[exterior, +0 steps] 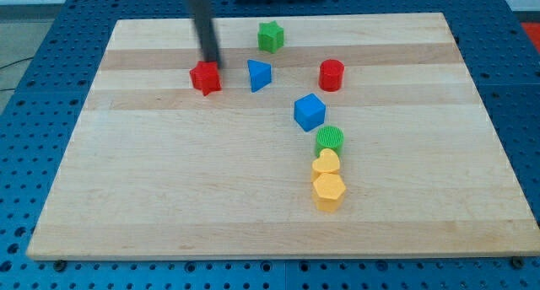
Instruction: Move the blue triangle along with the red circle towards the right of the board
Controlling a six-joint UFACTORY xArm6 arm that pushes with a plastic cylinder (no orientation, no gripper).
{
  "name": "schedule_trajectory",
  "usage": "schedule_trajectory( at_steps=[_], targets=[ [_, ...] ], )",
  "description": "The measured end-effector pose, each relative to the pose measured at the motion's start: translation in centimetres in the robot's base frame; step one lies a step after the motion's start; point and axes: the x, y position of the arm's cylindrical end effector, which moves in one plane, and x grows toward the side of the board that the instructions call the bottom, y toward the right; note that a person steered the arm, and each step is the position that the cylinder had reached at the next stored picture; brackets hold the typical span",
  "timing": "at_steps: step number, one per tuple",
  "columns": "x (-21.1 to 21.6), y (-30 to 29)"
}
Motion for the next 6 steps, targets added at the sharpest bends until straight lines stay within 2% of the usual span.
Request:
schedule_trajectory(
  at_steps=[1,2,3,5,6],
  targets=[
    [1.2,-2.9],
    [3.2,5.6],
    [3.0,17.5],
    [7.3,20.8],
    [4.8,25.8]
  ],
)
